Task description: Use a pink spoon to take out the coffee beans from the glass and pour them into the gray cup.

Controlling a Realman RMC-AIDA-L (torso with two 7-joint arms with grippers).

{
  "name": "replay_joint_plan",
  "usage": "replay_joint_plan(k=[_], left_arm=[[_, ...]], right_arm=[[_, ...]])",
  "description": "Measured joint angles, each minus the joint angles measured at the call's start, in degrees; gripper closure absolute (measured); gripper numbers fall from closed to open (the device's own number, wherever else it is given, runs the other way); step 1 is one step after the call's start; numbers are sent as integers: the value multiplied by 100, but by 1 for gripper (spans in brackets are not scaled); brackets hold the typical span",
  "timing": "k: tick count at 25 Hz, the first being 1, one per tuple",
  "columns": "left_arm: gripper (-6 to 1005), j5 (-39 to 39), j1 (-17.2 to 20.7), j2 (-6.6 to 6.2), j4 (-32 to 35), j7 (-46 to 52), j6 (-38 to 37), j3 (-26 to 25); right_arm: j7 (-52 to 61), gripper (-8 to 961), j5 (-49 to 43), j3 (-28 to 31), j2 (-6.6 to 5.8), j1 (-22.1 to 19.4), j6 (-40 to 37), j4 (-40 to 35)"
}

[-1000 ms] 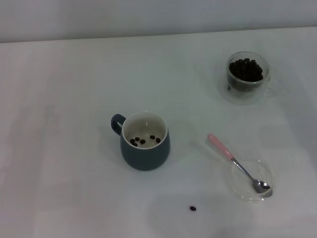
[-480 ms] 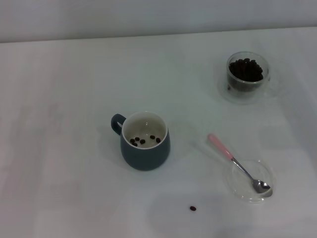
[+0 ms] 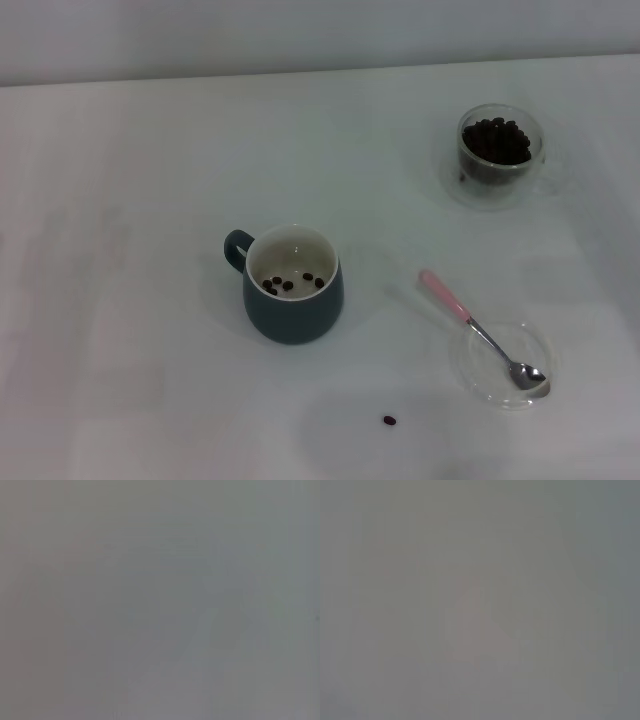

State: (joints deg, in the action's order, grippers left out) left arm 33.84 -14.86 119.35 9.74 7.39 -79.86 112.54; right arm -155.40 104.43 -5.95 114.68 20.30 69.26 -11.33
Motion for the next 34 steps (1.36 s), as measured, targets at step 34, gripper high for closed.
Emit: replay_joint_plan(k=[34], left_arm=[[304, 8, 0, -2, -37, -65, 17, -19]], right_arm=[[-168, 93, 79, 75, 18, 72, -92, 360]])
